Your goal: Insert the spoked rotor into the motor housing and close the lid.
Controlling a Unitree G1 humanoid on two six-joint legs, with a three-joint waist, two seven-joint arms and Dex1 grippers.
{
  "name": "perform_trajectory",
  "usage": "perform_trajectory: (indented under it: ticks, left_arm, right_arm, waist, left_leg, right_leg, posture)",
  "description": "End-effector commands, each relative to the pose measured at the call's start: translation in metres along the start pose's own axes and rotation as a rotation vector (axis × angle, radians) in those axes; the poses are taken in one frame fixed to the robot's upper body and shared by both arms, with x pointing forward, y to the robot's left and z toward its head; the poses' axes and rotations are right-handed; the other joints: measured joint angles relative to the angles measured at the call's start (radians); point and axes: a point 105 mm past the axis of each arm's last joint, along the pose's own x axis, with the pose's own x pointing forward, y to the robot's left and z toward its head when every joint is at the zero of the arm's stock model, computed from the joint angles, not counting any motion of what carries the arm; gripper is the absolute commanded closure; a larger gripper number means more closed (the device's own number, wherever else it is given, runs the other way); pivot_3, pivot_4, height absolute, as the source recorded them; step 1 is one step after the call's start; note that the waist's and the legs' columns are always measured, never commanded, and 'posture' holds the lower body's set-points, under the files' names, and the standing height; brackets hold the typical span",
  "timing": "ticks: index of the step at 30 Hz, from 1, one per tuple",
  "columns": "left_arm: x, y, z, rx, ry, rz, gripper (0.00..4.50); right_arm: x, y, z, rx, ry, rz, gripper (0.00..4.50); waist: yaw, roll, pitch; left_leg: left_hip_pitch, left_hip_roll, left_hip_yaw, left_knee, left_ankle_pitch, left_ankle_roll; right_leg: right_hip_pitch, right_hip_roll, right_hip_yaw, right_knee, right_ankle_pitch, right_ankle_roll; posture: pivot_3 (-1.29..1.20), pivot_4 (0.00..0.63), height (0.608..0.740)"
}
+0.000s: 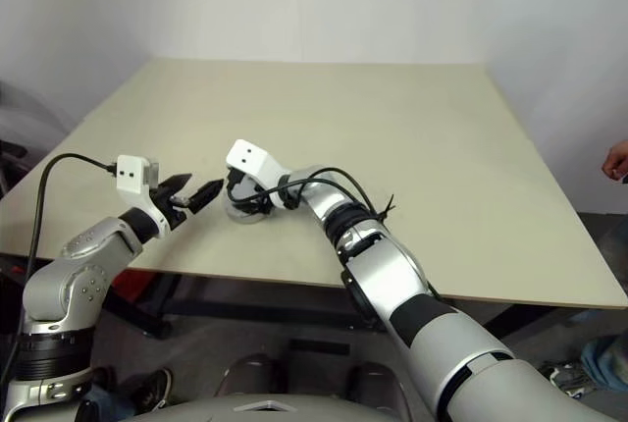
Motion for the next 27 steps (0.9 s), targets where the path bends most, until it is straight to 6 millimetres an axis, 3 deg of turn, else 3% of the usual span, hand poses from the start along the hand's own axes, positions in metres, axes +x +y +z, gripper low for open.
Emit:
perform_trajectory:
  ticks: [1, 10, 27]
  left_arm:
    - [0.000, -0.004, 0.013, 0.033, -0.047, -0.014, 0.00]
    - [-0.001, -0.004, 0.013, 0.036, -0.044, -0.010, 0.00]
    - [-0.003, -0.003, 0.012, 0.034, -0.043, -0.002, 0.00]
  right_arm:
    - [-0.003, -0.006, 0.018, -0.039, -0.036, 0.000, 1.37]
    - [0.003, 0.003, -0.003, 0.017, 0.028, -0.004, 1.37]
    - [0.012, 0.012, -0.008, -0.011, 0.067, -0.002, 1.37]
  waist:
    - [0.000, 0.000, 0.000]
    - [-0.001, 0.000, 0.000]
    - [0.001, 0.000, 0.000]
  left_leg:
    - [-0.001, 0.000, 0.000, 0.000, 0.000, 0.000]
    - [-0.001, 0.000, 0.000, -0.002, 0.000, 0.000]
    - [0.001, 0.000, 0.000, -0.005, 0.001, -0.002]
  right_leg:
    - [0.000, 0.000, 0.000, 0.000, 0.000, 0.000]
    - [-0.002, 0.001, 0.000, 0.000, 0.000, -0.007]
    - [-0.001, 0.001, 0.000, 0.001, -0.004, -0.001]
  posture:
    - [0.00, 0.000, 0.740]
    - [0.00, 0.000, 0.740]
    - [0.00, 0.000, 0.740]
